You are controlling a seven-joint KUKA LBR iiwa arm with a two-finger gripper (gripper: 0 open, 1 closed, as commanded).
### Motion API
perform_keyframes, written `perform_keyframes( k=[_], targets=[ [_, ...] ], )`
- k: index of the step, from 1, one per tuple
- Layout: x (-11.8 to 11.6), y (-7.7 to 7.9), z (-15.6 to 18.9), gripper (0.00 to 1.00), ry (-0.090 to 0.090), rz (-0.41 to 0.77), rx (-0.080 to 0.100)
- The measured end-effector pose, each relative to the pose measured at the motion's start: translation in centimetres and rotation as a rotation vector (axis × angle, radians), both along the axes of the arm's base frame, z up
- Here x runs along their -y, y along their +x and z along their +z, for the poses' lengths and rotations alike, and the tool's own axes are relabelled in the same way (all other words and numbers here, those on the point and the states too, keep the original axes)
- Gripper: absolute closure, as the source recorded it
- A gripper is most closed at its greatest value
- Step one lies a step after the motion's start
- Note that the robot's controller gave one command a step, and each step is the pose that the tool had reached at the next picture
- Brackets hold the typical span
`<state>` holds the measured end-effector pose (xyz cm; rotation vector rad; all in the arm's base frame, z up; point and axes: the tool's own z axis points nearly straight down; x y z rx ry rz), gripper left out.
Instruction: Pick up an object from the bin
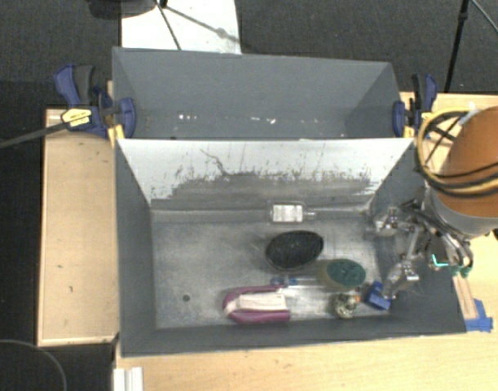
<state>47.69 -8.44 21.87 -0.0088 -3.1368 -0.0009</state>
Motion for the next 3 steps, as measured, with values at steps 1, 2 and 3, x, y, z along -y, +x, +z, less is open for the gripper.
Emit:
perform_keyframes(
  k=[1,2,3],
  targets=[
    [-0.4,1.3,-9.1,0.00,0.001,-0.089,0.000],
    [1.5,2.4,-14.5,0.00,0.000,0.402,0.010],
    [1.4,2.5,-14.3,1.00,-0.002,0.405,0.015]
  ],
)
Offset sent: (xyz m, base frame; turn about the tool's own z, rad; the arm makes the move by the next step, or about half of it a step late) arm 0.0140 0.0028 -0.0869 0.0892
